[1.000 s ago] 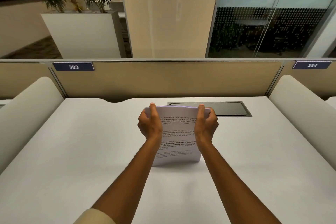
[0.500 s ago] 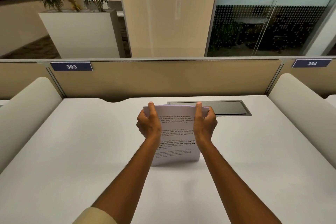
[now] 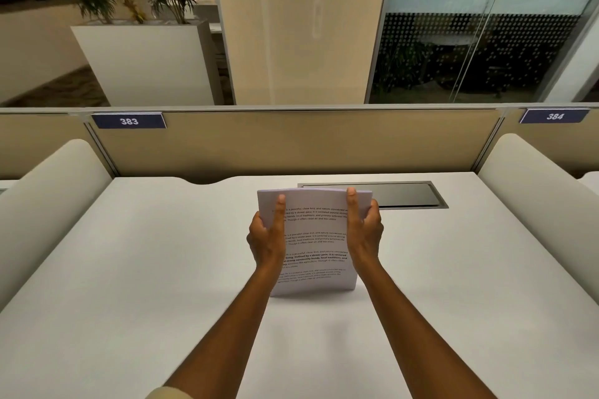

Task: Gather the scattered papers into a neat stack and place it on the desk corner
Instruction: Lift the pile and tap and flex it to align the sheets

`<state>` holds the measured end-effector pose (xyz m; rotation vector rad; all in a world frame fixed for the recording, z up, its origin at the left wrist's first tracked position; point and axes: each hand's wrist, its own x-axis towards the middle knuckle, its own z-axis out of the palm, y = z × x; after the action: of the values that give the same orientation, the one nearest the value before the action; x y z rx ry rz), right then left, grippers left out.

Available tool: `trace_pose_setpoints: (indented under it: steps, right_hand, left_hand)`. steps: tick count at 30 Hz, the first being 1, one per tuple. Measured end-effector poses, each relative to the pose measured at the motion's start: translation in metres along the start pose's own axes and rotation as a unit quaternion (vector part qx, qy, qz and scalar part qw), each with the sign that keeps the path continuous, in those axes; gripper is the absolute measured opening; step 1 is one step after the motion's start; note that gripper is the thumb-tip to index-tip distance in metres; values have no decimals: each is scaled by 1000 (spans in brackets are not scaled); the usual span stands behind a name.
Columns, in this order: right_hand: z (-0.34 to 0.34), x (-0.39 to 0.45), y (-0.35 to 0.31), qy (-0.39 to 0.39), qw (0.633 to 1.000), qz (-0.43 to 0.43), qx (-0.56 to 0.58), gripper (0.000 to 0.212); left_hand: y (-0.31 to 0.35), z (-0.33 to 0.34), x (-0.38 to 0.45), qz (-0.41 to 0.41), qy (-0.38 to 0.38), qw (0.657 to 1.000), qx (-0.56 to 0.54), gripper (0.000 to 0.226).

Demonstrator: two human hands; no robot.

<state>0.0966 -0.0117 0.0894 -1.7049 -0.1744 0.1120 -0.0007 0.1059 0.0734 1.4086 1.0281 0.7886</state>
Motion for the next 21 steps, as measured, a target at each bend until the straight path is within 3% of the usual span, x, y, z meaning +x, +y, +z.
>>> trace_pose_setpoints:
  steps: [4,7,12,21]
  right_hand:
    - [-10,-8,19,-73,997,-12,17,46]
    - [-15,-15,41,-105,994,-26,-27,49]
    - [-17,-28,72,-127,989,4,-74,51]
    - [-17,-24,60,-118,991,-26,-59,39]
  left_hand:
    - [-43,-13,-6,12,-99,995,17,50]
    - [-73,-23,-7,1,-130,991,15,46]
    - [-90,-25,-16,-26,-139,990,5,41]
    - [-72,-17,-10,31,-122,992,-8,32]
